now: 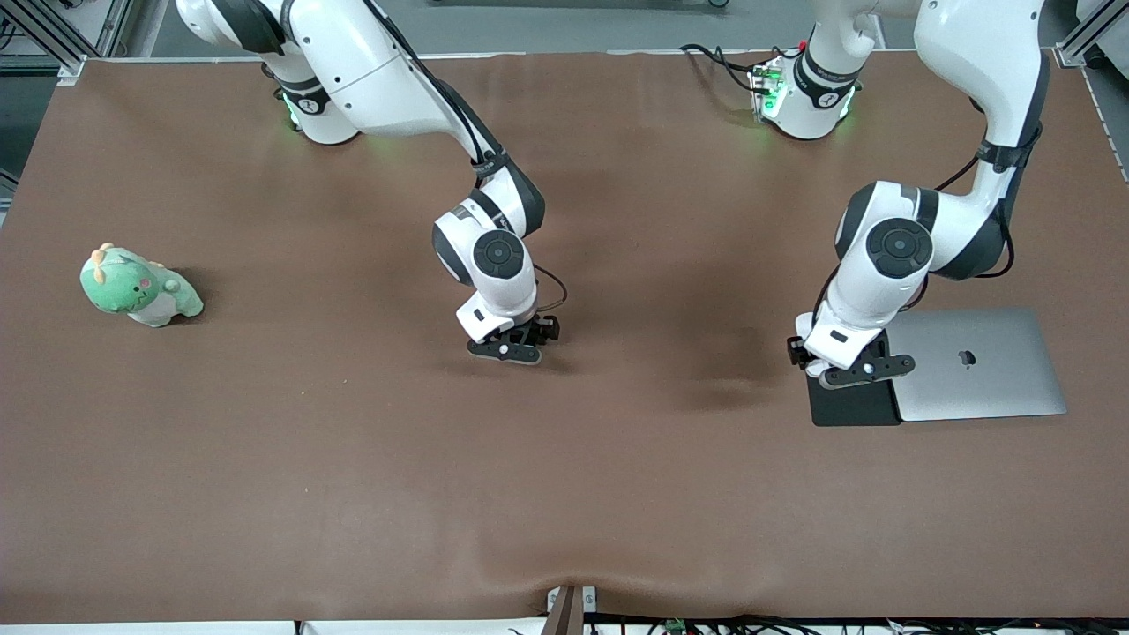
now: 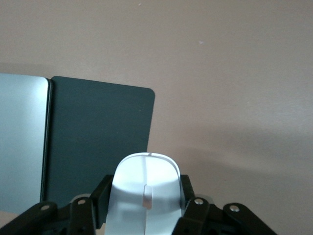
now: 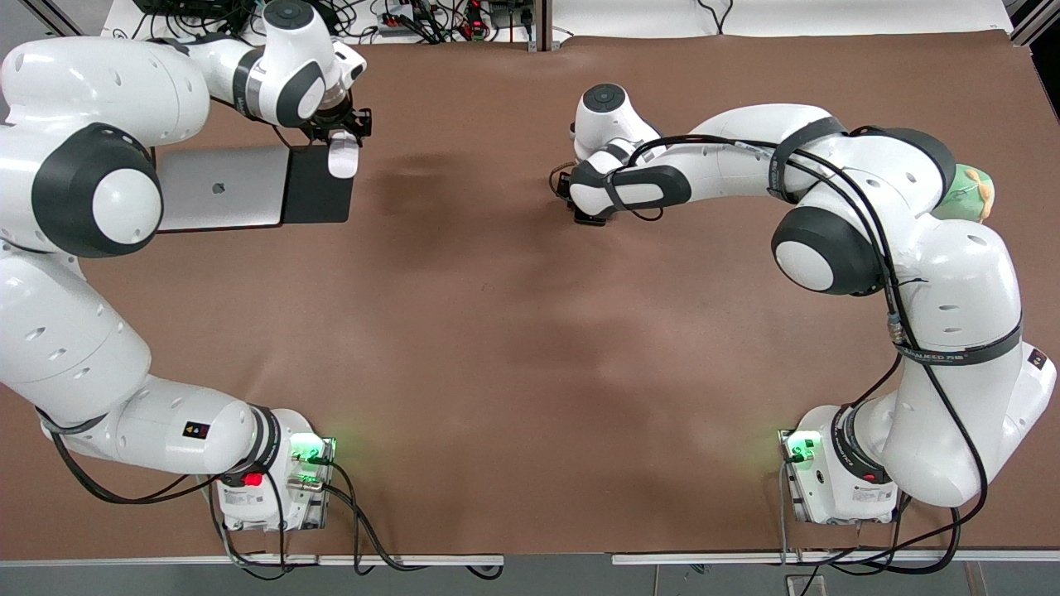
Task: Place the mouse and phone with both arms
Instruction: 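Carry the mouse to the pad while the right gripper grasps the phone, then lower the mouse onto the pad while the right gripper carries the phone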
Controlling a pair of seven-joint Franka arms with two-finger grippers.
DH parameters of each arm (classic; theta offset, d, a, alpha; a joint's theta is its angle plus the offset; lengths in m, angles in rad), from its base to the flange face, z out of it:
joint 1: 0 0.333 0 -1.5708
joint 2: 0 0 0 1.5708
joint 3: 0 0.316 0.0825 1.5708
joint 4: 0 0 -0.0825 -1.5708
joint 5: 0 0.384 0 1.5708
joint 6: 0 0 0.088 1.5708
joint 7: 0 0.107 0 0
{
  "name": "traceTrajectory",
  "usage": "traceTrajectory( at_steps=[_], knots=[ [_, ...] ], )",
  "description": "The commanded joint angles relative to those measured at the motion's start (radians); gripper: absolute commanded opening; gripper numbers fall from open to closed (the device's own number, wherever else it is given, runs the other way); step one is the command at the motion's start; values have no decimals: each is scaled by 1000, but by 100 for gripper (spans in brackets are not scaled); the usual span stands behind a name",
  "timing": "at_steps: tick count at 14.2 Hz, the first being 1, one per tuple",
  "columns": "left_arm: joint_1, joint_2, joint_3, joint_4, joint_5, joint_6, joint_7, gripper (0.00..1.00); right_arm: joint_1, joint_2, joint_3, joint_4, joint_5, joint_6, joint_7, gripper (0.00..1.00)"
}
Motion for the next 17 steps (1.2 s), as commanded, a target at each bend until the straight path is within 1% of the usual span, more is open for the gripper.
traceTrajectory(
  at_steps=[1,2,4,5,7,9,13,15,17],
  knots=[
    [57,-31,-12,-42,24,30,53,42,24,-5,-15,-6,-27,-3,44,22],
    [74,-28,-12,-44,24,34,77,42,19,-15,-15,-6,-29,-17,81,0],
    [109,-19,-12,-51,24,61,108,42,10,-41,-16,2,-29,-99,92,0],
    [129,-13,-12,-63,24,95,133,42,-2,-64,-16,2,-29,-132,80,0],
    [178,12,-12,-85,24,168,188,42,-54,-142,-16,2,-29,-236,16,0],
    [197,47,-14,-83,24,211,223,45,-105,-232,-16,-1,-29,-311,-6,0],
    [198,114,-12,-76,24,303,225,50,-272,-378,-13,-8,-26,-463,-187,0],
    [197,147,-15,-73,24,342,228,51,-373,-432,-13,-8,-23,-559,-360,0],
    [198,170,-29,-68,24,343,245,55,-488,-470,-13,-8,-19,-635,-527,0]
  ],
)
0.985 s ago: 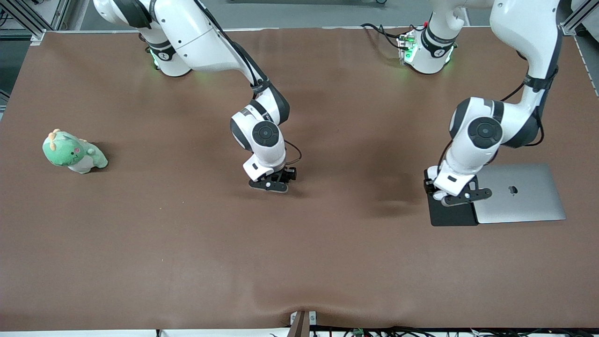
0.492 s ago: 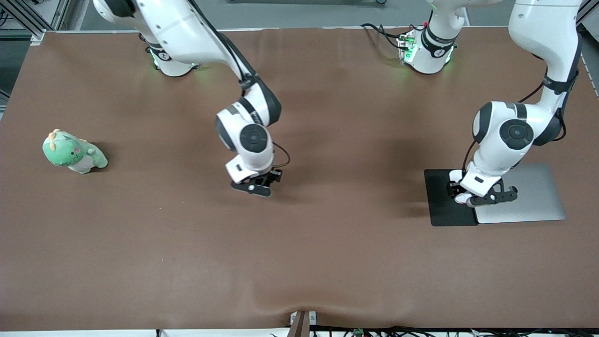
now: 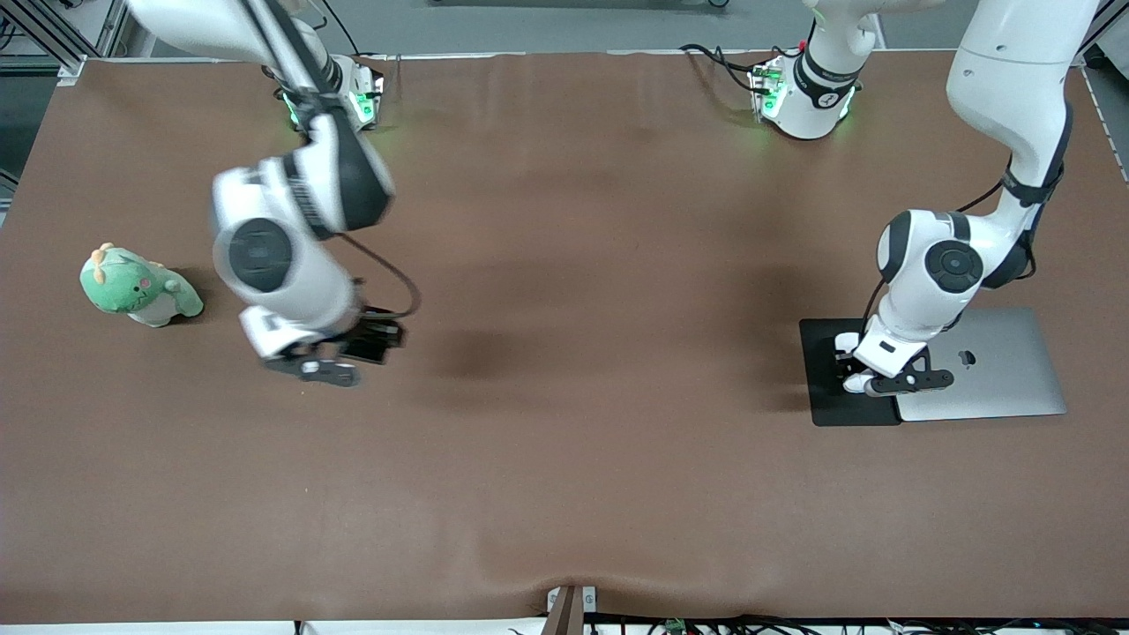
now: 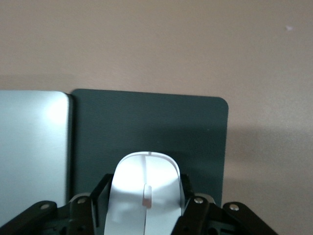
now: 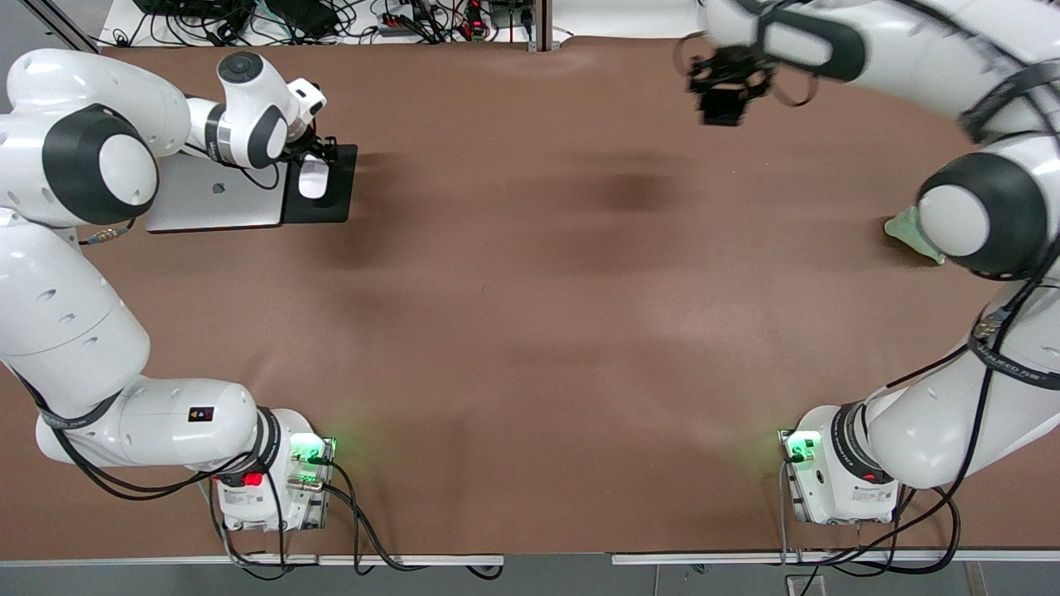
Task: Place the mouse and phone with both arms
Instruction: 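Lower the mouse onto the pad while the right gripper carries the phone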
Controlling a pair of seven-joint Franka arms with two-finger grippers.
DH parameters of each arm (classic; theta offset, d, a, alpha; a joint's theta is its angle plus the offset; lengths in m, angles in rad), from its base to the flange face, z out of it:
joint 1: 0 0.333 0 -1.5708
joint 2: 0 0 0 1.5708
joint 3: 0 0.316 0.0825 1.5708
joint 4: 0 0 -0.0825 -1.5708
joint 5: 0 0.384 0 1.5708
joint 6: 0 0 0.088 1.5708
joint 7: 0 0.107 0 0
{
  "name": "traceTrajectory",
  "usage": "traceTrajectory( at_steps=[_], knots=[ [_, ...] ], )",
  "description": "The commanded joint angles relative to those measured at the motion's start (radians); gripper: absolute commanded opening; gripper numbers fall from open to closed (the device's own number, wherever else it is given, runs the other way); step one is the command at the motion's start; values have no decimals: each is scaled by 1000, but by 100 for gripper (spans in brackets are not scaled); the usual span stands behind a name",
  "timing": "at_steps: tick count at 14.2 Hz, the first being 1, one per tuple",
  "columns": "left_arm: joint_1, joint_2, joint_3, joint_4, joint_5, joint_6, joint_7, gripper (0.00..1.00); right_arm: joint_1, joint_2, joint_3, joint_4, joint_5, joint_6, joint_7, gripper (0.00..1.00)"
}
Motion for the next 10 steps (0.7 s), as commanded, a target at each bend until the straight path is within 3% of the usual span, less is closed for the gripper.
traceTrajectory(
  at_steps=[1,4,6,10],
  knots=[
    [8,34,-16,14,22,24,34,60,-148,-69,24,-37,-3,-72,-164,0],
    [7,49,-17,42,22,24,40,90,-248,-91,24,-63,-3,-88,-242,0],
    [7,49,-26,48,22,24,40,100,-300,-114,24,-135,-3,-57,-305,0],
    [4,7,-34,48,22,15,39,100,-372,-226,22,-450,-3,216,-408,0]
  ],
)
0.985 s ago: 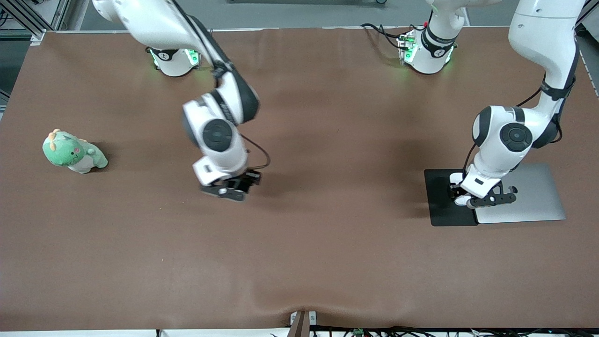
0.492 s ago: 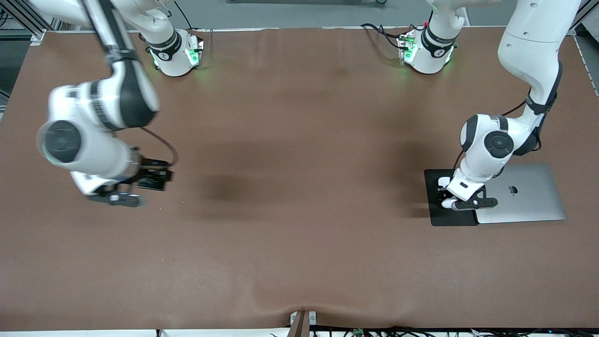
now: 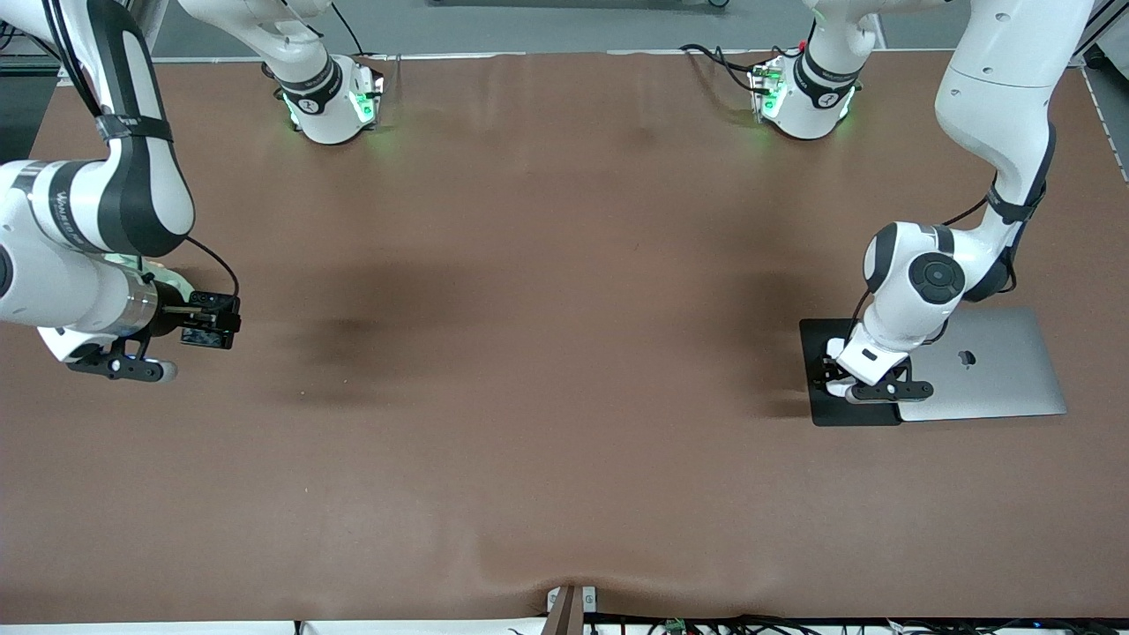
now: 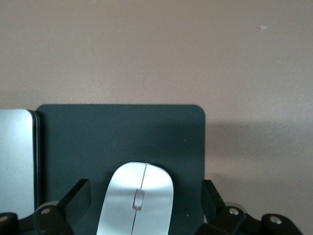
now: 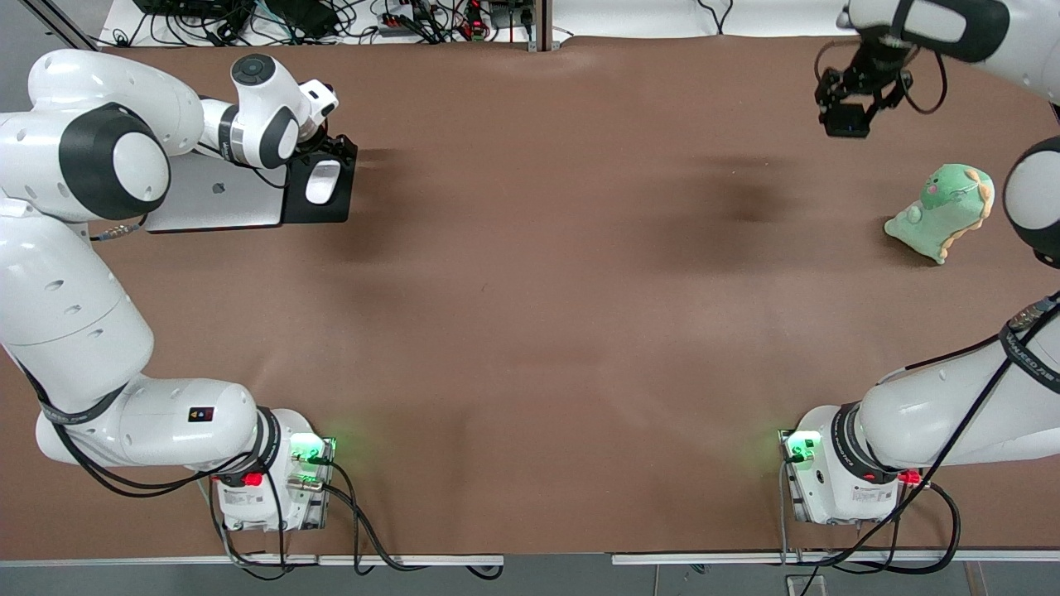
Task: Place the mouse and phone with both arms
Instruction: 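Lower the mouse onto the pad while the right gripper carries the phone, then open the left gripper and lift while the right gripper lowers the phone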
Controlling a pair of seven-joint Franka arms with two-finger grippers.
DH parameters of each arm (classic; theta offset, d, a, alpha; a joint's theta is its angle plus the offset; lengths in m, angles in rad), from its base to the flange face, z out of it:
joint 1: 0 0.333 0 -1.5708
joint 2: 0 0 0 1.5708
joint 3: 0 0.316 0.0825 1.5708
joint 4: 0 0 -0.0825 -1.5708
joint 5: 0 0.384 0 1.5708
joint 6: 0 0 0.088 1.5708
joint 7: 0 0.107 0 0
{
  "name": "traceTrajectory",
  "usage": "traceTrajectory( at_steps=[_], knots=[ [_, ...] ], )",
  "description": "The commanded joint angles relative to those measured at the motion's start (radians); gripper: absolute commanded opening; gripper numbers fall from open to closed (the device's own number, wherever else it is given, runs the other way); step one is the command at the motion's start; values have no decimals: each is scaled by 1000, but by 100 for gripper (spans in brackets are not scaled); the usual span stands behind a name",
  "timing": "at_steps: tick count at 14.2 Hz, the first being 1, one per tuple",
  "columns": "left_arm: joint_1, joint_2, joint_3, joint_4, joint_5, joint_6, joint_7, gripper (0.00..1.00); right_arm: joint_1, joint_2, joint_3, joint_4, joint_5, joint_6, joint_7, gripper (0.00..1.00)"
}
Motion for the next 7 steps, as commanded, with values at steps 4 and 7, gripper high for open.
traceTrajectory(
  at_steps=[4,7],
  knots=[
    [7,-134,-65,14,16,-131,2,100,-119,-105,21,-382,-3,333,-84,0],
    [7,-221,-98,15,-7,-222,-3,100,-180,-91,23,-453,-3,446,-162,0]
  ],
)
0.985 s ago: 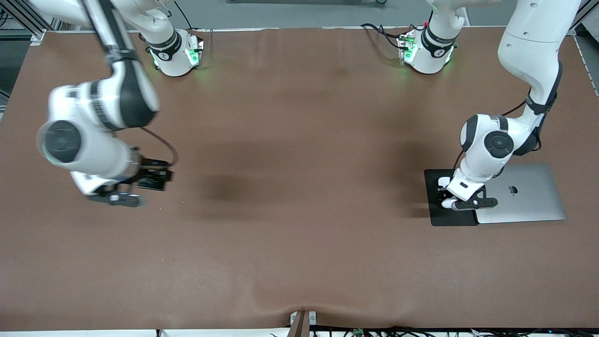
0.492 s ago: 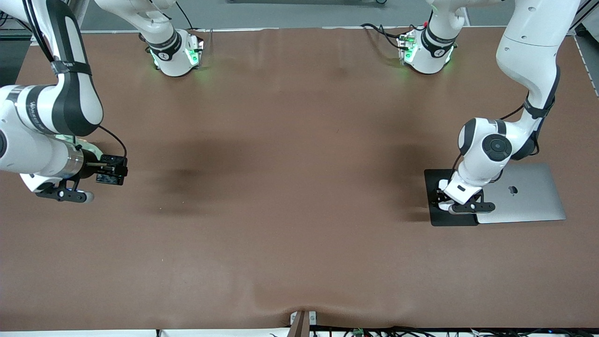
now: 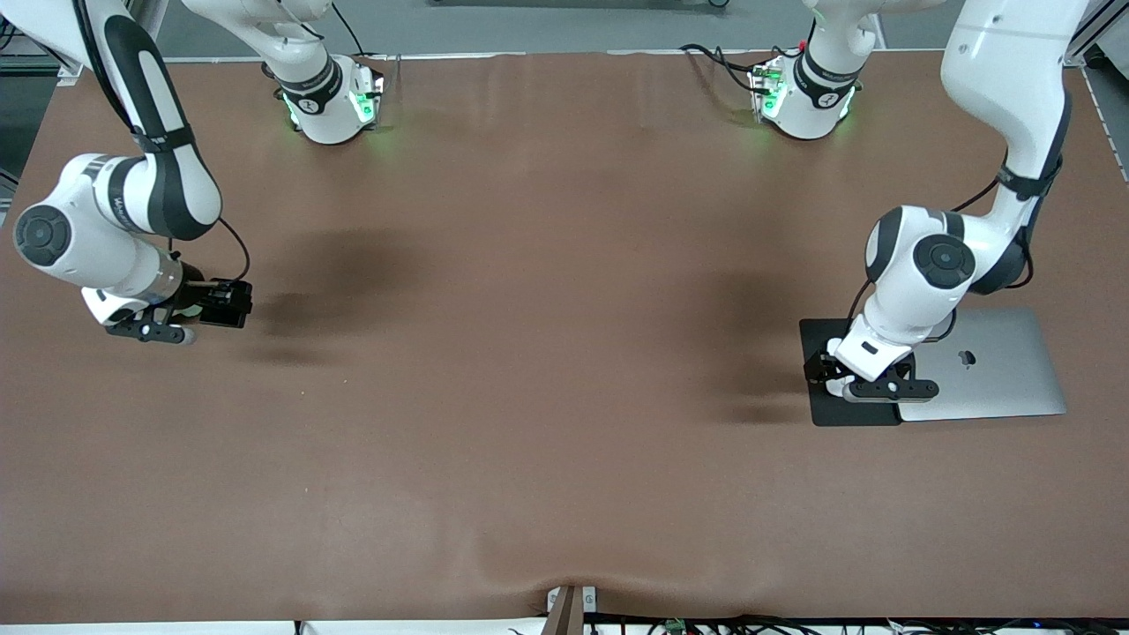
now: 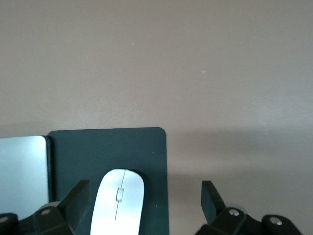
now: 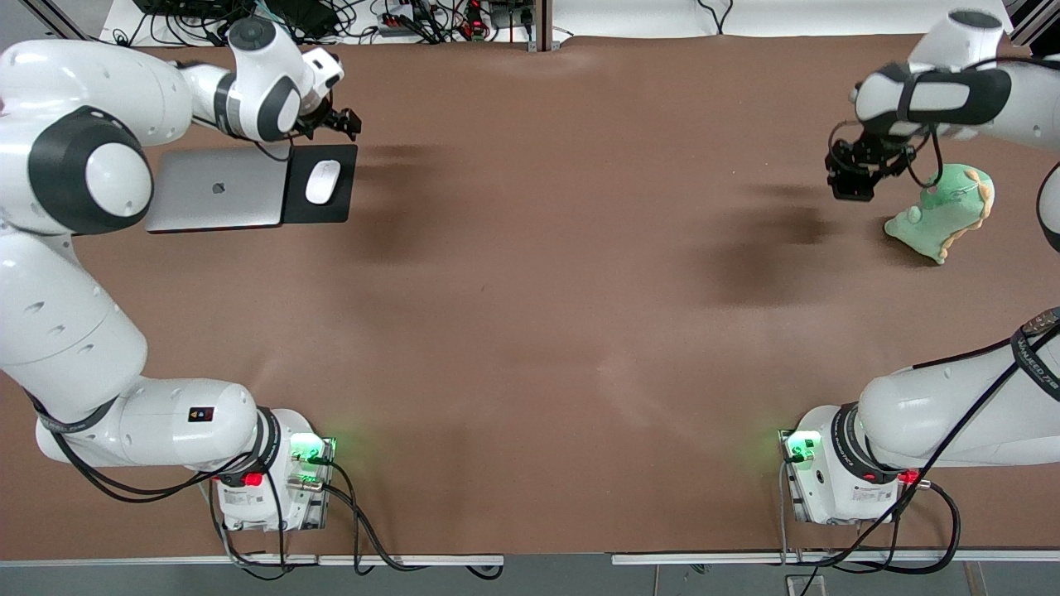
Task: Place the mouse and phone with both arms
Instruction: 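Open the left gripper and lift while the right gripper lowers the phone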
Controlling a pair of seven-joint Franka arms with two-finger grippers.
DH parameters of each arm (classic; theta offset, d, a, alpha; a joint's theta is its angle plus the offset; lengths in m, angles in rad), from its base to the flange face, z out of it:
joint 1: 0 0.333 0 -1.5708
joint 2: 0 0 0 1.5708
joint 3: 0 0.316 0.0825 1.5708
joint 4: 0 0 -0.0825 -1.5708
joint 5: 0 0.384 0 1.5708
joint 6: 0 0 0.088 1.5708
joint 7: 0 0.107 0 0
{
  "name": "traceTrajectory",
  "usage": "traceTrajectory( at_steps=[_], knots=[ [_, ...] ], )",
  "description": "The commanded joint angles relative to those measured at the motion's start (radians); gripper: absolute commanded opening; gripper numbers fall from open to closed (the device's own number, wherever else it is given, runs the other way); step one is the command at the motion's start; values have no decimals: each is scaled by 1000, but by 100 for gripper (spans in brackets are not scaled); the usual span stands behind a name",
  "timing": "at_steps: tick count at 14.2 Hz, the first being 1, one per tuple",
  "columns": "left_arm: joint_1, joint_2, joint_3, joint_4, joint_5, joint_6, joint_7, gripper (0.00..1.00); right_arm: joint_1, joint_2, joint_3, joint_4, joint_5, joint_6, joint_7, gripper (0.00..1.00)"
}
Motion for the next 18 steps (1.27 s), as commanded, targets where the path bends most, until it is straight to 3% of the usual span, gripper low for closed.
traceTrajectory(
  at_steps=[1,4,9,13,14,15,17,18],
  knots=[
    [7,-110,-35,-12,-41,-106,-3,100,-59,-37,21,-82,-3,83,-52,0],
    [7,-202,-69,54,-128,-281,-3,100,-64,-14,21,-95,3,111,-49,0],
    [5,-268,-87,316,-246,-724,8,100,-61,66,23,-127,7,203,-24,0],
    [5,-314,-87,447,-262,-929,8,100,-59,117,23,-129,10,249,-16,3],
    [2,-334,-87,452,-262,-958,10,100,-62,129,23,-127,10,257,-15,15],
    [2,-356,-89,450,-262,-979,20,100,-61,135,23,-127,12,257,-15,34],
    [0,-383,-101,449,-262,-1019,30,100,-59,138,23,-126,12,255,-15,100],
    [2,-392,-106,447,-263,-1021,30,100,-56,135,24,-124,12,246,-13,100]
  ],
)
